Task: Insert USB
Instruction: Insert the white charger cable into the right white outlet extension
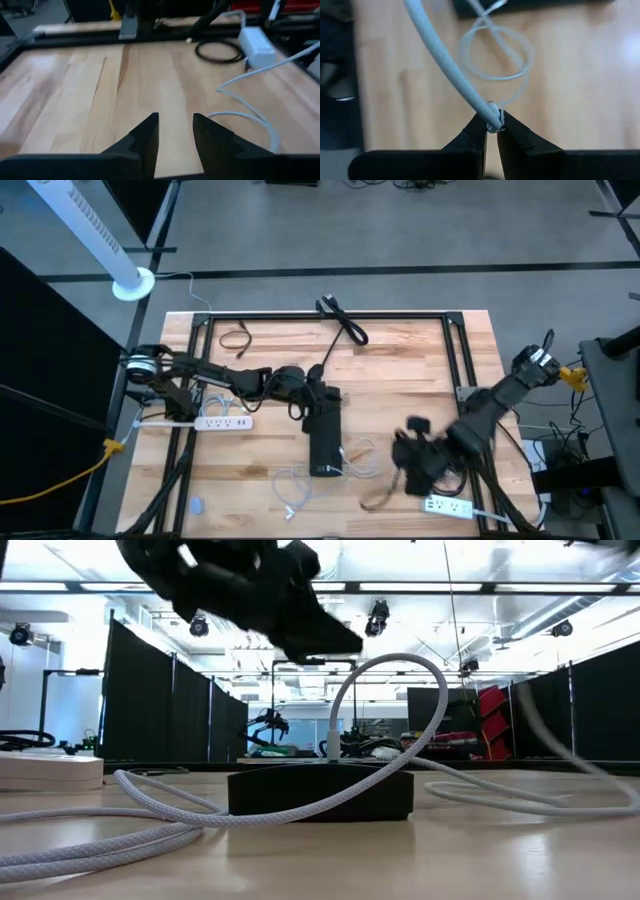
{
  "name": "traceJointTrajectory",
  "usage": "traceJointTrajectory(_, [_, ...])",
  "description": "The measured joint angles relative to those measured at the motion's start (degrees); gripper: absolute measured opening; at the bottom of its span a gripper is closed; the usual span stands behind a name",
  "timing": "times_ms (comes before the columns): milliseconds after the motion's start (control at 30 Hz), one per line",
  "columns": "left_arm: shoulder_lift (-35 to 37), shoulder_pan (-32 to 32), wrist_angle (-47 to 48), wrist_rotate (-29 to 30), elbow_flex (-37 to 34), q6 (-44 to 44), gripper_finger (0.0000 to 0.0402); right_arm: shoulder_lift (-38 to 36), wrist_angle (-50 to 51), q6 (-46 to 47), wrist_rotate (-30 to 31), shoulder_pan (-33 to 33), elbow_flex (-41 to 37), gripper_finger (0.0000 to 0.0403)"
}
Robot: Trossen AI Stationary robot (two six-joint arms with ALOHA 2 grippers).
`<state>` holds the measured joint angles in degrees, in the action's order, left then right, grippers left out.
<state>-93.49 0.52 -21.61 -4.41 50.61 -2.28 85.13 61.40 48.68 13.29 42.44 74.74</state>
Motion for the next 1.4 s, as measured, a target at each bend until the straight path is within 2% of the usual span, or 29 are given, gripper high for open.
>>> traceJointTrajectory(233, [5.8,2.5,-0.7,2.5,-1.3,-1.5,0.0079,3.8,-0.4,23.6,-0.1,15.6,0.0,0.0014])
traceJointTrajectory(300, [6.6,2.8,-2.1,2.4,-1.3,-3.3,0.0073,5.4,-0.4,29.0,-0.2,17.7,0.0,0.0014])
traceJointTrajectory(433, [6.8,2.9,-6.4,2.4,-1.3,-6.8,0.0065,8.9,-2.2,36.1,-3.3,17.7,0.0,0.0014])
traceJointTrajectory(600, [6.5,2.7,-11.0,2.4,-1.3,-10.8,0.0065,13.1,-6.0,37.3,-9.2,16.9,0.0,0.0014])
traceJointTrajectory(767, [6.4,2.7,-11.5,2.4,-1.3,-12.9,0.0066,14.5,-6.1,38.0,-9.2,16.9,0.0,0.0014])
traceJointTrajectory(1400, [6.4,2.4,-11.4,2.3,-6.0,-12.8,0.0066,16.2,-2.3,29.2,-9.3,16.8,-0.6,0.0014])
